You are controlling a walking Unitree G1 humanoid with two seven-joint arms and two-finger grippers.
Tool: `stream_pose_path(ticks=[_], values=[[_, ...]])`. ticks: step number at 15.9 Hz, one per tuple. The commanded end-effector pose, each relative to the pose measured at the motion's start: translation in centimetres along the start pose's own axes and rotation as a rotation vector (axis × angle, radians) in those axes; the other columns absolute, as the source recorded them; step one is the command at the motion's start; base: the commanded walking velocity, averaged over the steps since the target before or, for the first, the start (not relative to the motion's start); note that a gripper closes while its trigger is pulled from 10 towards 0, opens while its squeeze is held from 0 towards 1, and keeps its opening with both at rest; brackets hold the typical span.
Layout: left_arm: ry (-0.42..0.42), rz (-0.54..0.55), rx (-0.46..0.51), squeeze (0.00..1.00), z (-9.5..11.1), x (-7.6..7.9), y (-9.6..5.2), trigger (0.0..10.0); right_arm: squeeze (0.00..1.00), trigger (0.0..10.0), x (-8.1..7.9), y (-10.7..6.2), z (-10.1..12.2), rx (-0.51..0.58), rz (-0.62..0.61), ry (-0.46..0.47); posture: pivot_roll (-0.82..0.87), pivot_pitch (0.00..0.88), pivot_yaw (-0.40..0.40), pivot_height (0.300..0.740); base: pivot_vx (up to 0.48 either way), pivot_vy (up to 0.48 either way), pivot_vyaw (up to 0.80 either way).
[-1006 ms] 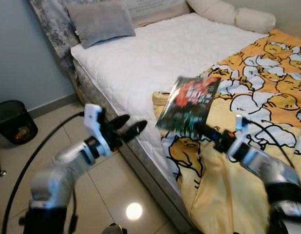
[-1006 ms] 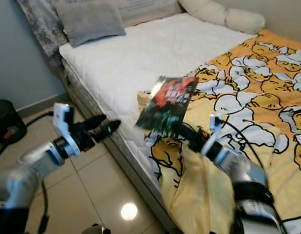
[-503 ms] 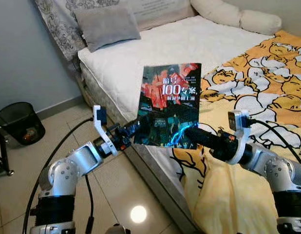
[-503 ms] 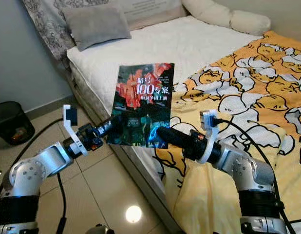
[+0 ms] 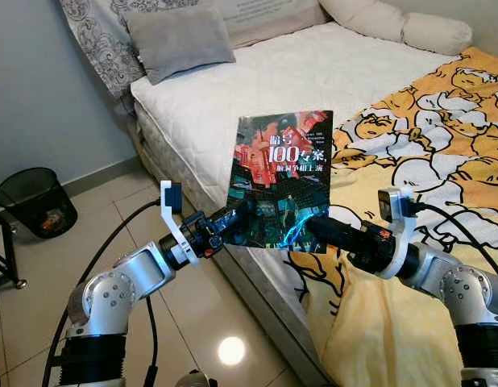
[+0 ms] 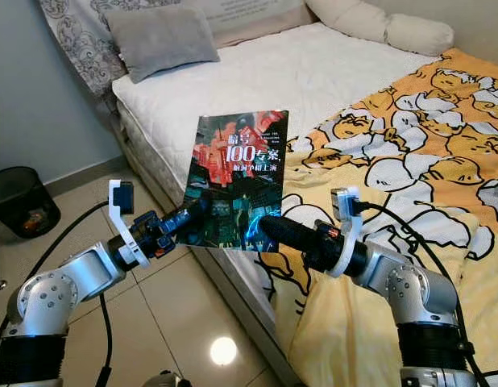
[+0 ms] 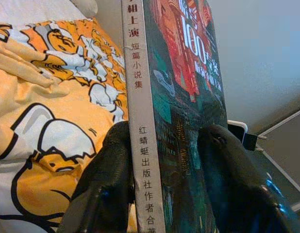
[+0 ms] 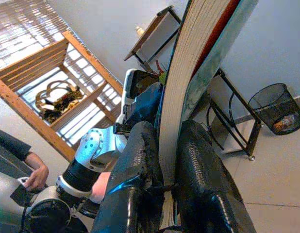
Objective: Clean up the room
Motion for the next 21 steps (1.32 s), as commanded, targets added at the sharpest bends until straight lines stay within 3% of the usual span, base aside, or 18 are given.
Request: stream_pose_path(ticks=[1,5,6,7,8,10,11,12,14,16,17,18,20,21], values=[[0.009,-0.033,0.002,0.0,0.1,0.7,0.1,0.0,0.0,0.0,-0.7,0.5,0.7,0.007,0.039,-0.037,0.02,0.0,0.089,0.74,0.0,0.0,0.0],[0.015,-0.064,-0.009,0.0,0.4,1.2,0.0,0.0,0.0,0.0,-0.5,0.8,0.5,0.001,0.029,-0.048,0.01,0.0,0.095,0.74,0.0,0.0,0.0],[0.018,-0.066,-0.009,0.0,0.4,1.3,0.0,0.0,0.0,1.5,-0.6,0.9,0.5,0.0,0.028,-0.051,0.01,0.0,0.099,0.74,0.0,0.0,0.0],[0.029,-0.072,-0.002,0.0,0.5,1.4,0.0,0.0,0.0,8.0,-0.5,0.9,0.5,-0.002,0.011,-0.067,0.0,0.0,0.106,0.74,0.0,0.0,0.0],[0.031,-0.065,0.022,0.0,0.7,1.5,0.0,0.0,0.0,10.0,0.0,0.8,0.5,-0.005,-0.031,-0.1,0.0,0.0,0.111,0.74,0.0,0.0,0.0],[0.025,-0.062,0.037,0.0,0.7,1.6,0.0,0.0,0.02,10.0,0.0,0.7,0.4,-0.004,-0.038,-0.1,0.0,0.0,0.109,0.74,0.0,0.0,0.0],[0.029,-0.059,0.04,0.0,0.7,1.7,0.0,0.0,0.31,10.0,0.0,0.7,0.4,-0.001,-0.041,-0.095,0.0,0.0,0.107,0.74,0.0,0.0,0.0],[0.039,-0.058,0.046,0.0,0.7,1.9,0.0,0.0,1.0,10.0,0.1,0.5,0.4,0.004,-0.051,-0.088,0.01,0.0,0.101,0.74,0.0,0.0,0.0],[0.111,-0.022,0.084,0.0,1.2,2.3,-0.1,0.0,1.0,10.0,1.2,0.1,0.3,0.008,-0.15,-0.098,0.02,0.0,0.089,0.74,0.0,0.0,0.0],[0.37,0.166,0.159,0.0,3.2,2.0,-0.6,0.0,1.0,10.0,4.6,-1.4,0.7,0.053,-0.497,-0.193,0.03,0.0,0.085,0.74,0.0,0.0,0.0],[0.559,0.288,0.154,0.0,4.0,1.6,-1.0,0.0,1.0,10.0,5.6,-2.2,0.9,0.051,-0.629,-0.244,0.02,0.0,0.086,0.74,0.0,0.0,0.0],[0.643,0.328,0.138,0.0,4.2,1.5,-1.1,0.0,1.0,10.0,5.9,-2.5,0.9,0.04,-0.67,-0.256,0.02,0.0,0.087,0.74,0.0,0.0,0.0],[0.746,0.449,0.179,0.0,4.9,1.2,-1.7,0.0,1.0,10.0,6.7,-2.6,1.2,0.107,-0.817,-0.278,0.0,0.0,0.088,0.74,0.0,0.0,0.0],[0.789,0.51,0.167,0.0,4.8,0.7,-2.0,0.0,1.0,10.0,6.7,-2.2,0.7,0.085,-0.837,-0.296,0.0,0.0,0.086,0.74,0.0,0.0,0.0]])
Point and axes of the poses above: a point about 5 cm out from each wrist's last joint towards the gripper, its own y axis pointing out of the wrist towards the gripper, its own z axis along the axis of the wrist's last joint, x = y × z, the point moved 2 cm from there along y, pointing out of the wrist towards the gripper, and after that the axes turned 11 degrees about -y, right-handed, at the moved point
